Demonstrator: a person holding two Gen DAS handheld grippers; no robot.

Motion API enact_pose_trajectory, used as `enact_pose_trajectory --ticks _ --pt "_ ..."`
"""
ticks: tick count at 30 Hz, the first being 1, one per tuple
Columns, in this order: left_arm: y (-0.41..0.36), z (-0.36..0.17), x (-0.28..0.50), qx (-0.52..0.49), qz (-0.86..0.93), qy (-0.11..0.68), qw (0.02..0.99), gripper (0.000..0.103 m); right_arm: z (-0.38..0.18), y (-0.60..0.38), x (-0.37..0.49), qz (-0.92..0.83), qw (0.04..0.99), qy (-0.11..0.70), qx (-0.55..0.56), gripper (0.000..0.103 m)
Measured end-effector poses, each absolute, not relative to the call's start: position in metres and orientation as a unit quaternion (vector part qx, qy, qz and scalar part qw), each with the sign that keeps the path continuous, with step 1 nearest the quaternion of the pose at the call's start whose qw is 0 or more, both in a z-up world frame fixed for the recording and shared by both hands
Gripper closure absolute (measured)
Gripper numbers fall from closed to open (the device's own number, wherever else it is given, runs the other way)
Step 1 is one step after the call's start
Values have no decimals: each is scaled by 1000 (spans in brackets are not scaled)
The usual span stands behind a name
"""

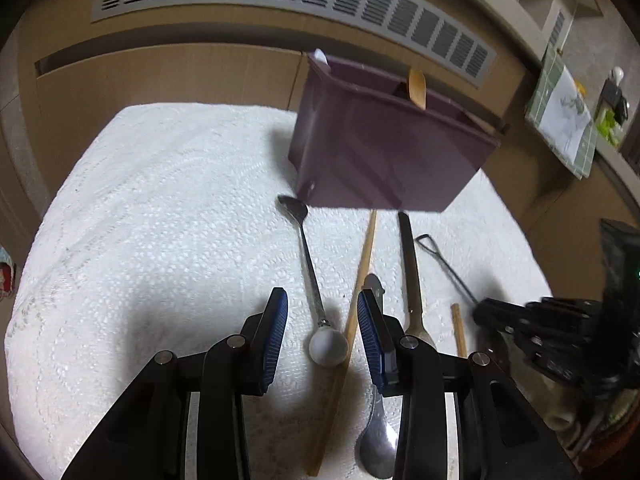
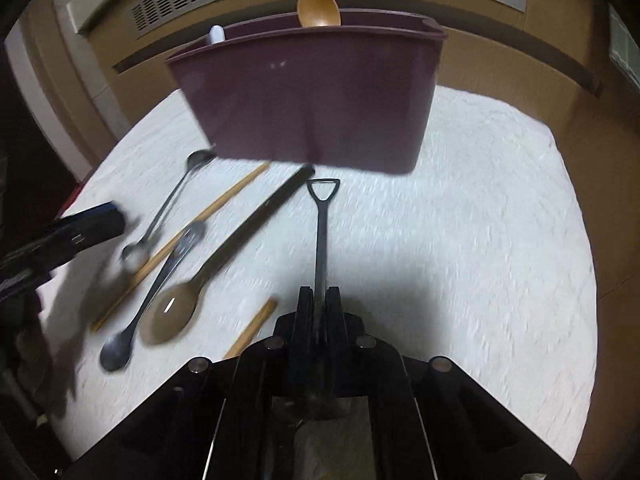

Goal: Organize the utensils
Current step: 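Grasp the white-ball spoon with the left tool while the right tool grasps the spatula, then carry the ball spoon and spatula over the caddy and release them inside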

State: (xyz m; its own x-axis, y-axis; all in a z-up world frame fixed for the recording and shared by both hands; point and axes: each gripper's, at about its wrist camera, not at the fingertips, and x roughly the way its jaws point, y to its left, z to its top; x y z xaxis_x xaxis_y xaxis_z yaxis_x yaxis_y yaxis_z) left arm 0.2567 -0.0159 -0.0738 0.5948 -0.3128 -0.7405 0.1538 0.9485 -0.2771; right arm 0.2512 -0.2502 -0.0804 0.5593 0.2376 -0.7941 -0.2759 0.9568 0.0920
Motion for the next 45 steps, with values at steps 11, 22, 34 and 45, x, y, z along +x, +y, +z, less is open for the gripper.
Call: enact_pose_trajectory --ticks 11,22,34,45 --pt "-15 -78 234 -63 -123 440 887 83 -80 -235 230 153 901 403 -52 95" --pt "8 -71 178 -56 -162 405 898 81 -88 -214 277 141 889 428 -79 92" --pt "3 -80 167 -47 -151 418 894 79 -89 -198 306 129 891 428 -73 93" --pt "0 -83 162 -32 -130 418 899 73 -45 -225 232 116 933 339 -39 97"
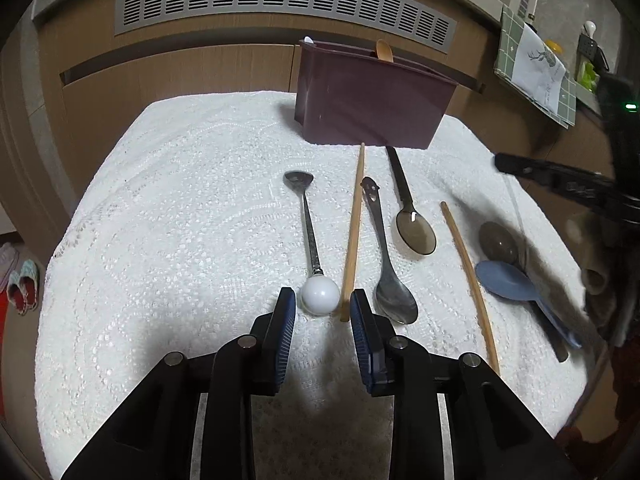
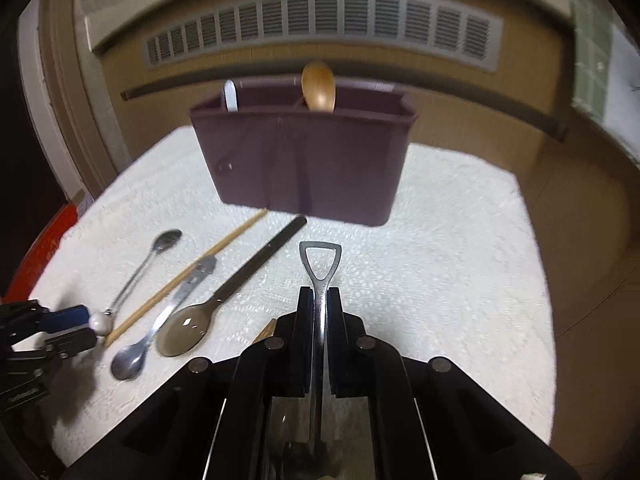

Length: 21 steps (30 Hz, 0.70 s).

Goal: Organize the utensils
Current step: 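Carry the ball spoon and spatula over the caddy and release them inside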

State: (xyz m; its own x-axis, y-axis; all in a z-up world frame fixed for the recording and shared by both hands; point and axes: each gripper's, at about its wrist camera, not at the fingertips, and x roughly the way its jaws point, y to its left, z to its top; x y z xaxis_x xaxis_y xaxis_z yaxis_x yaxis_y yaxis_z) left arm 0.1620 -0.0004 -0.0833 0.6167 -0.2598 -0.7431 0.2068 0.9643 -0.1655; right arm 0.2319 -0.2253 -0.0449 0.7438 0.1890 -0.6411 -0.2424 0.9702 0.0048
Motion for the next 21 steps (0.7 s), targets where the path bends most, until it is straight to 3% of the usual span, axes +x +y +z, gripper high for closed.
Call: enact_pose_trajectory --ticks 7,9,21 --pt "1 -87 179 -52 -94 434 895 75 -27 -225 206 124 946 297 -27 97" --pt "-1 -82 178 -49 -90 429 897 80 -26 -226 203 126 947 294 -17 97" --pt "14 33 167 -37 -96 278 955 81 2 -231 175 147 960 239 1 99"
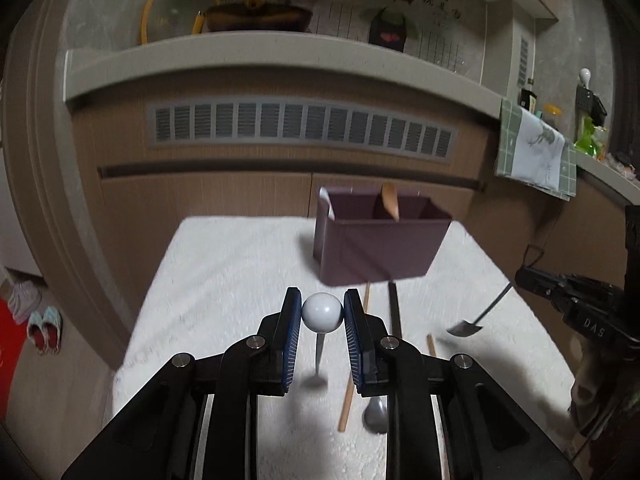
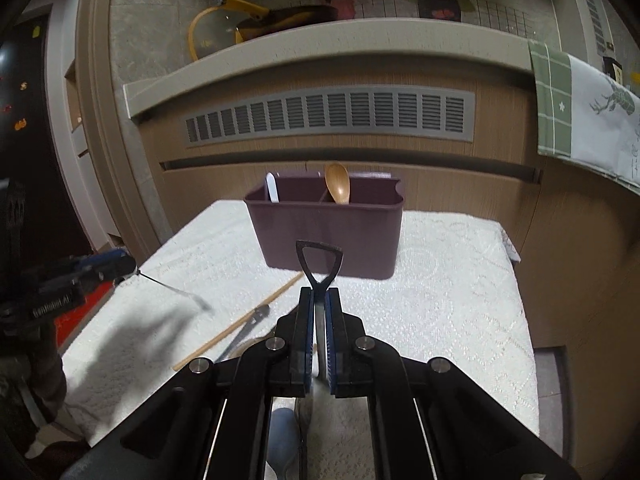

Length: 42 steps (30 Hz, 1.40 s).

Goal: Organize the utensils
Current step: 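Carry the ball spoon and spatula over the caddy and release them inside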

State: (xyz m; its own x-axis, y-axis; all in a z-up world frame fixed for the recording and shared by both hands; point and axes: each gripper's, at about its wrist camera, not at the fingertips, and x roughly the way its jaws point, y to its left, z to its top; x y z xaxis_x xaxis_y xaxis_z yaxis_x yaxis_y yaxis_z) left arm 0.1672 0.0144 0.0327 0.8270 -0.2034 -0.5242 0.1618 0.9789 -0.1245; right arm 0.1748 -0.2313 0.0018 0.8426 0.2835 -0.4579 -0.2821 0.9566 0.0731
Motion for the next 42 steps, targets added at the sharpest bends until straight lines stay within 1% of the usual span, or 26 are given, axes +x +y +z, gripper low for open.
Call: enact_pose_trajectory --ticks 4,9,21,25,29,30,32,38,42 --pt "13 42 168 -33 -101 270 957 81 11 -231 172 148 962 228 -1 100" --pt "13 41 165 -39 -110 275 954 81 16 -229 171 149 963 223 -11 100" --pt "21 26 170 -65 -109 298 946 81 -15 -224 201 157 950 270 -15 100" --pt "20 22 173 -68 -113 303 944 81 -16 -221 222 163 948 271 -16 99" --pt "21 20 174 -68 -110 304 944 81 -8 -213 248 158 951 264 -28 99" --pt "22 20 175 -69 -108 305 944 81 -4 -211 252 169 950 263 -25 101" --pt "25 19 177 -76 -106 306 943 81 6 -209 255 180 948 261 -17 102" --pt "27 25 175 -85 -113 301 943 81 26 -209 232 183 952 245 -22 102" --pt "21 41 176 -85 -128 288 945 81 35 -213 216 183 954 234 -27 102"
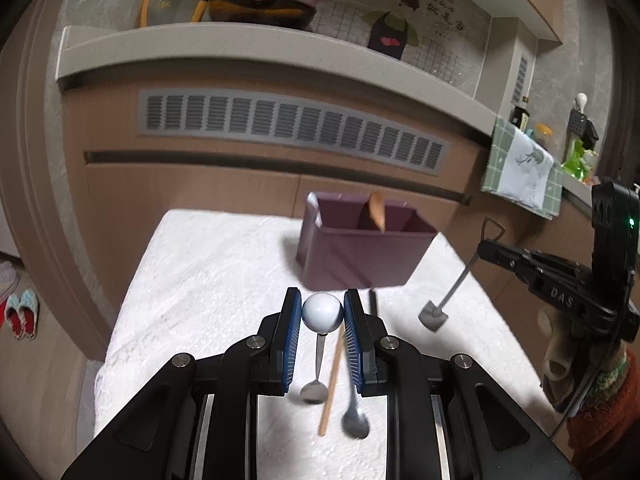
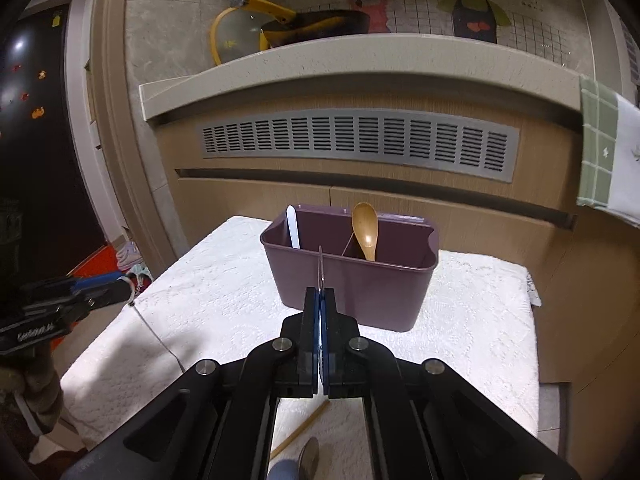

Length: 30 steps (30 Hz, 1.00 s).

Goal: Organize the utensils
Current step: 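Carry the ball spoon and spatula over the caddy and release them inside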

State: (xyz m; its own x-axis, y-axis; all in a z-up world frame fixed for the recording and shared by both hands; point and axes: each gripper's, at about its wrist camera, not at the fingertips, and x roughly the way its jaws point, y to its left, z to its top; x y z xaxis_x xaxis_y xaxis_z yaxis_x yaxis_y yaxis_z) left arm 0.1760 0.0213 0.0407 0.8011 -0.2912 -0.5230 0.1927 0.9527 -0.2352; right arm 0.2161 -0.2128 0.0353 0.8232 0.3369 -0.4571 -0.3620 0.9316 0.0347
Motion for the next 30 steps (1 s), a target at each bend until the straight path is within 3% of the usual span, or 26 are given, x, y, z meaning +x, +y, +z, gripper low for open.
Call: enact_pose_trajectory --ticks 4,8,13,19,30 --pt "13 84 189 -87 -160 261 948 81 59 -220 207 181 960 212 -17 102" --pt "5 140 217 -93 -190 226 951 81 121 -226 202 170 975 144 -19 102" --pt "-8 172 263 -94 -193 193 957 81 172 -228 223 146 984 97 -21 102" --pt "-25 158 325 -94 -207 224 948 81 165 -230 271 128 986 105 -28 102" --pt "-40 74 380 -112 -226 292 923 80 72 -226 353 138 967 214 -3 101"
